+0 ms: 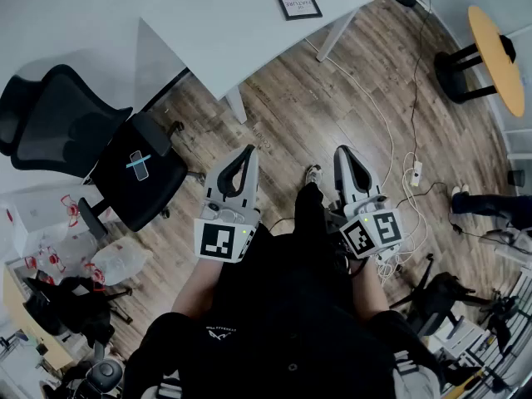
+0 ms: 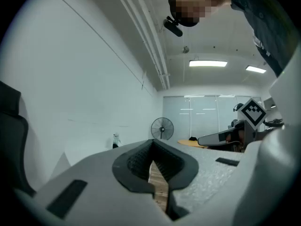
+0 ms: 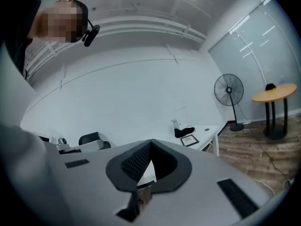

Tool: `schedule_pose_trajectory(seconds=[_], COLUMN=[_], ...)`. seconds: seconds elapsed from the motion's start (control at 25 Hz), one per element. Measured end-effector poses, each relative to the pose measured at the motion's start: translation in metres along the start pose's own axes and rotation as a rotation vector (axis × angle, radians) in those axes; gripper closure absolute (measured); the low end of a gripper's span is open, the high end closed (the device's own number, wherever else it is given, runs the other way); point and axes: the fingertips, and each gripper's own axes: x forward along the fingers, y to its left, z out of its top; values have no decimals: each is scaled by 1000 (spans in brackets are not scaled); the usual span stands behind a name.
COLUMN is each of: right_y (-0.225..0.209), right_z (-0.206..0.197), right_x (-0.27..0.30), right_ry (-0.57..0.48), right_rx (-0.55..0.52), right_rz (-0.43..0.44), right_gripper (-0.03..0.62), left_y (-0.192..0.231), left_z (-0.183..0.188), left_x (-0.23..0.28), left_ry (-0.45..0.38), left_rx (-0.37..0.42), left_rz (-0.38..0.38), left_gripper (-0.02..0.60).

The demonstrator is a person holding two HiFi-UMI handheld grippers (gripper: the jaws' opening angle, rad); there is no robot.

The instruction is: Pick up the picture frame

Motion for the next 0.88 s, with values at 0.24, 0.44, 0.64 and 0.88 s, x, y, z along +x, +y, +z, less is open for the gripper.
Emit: schedule_pose_trajectory(seconds=[0.24, 0.44, 0.64, 0.88], right_y=[42, 52, 28, -30], right_z=[22, 27, 31, 35], right_x=[-69, -121, -190, -261], right_ry=[-45, -80, -88, -53], right_rx=[-101, -128, -121, -124], right_rz=[26, 75, 153, 148], right_gripper=[595, 595, 595, 595], left_y=[-62, -116, -178, -260], left_z=[36, 36, 33, 27], left_x=[-41, -64, -75, -81], left_ry=[-52, -33, -37, -20], left_rx=[-10, 28, 48, 59], left_rz=[-74, -86, -4, 35], left_gripper=[575, 575, 575, 575])
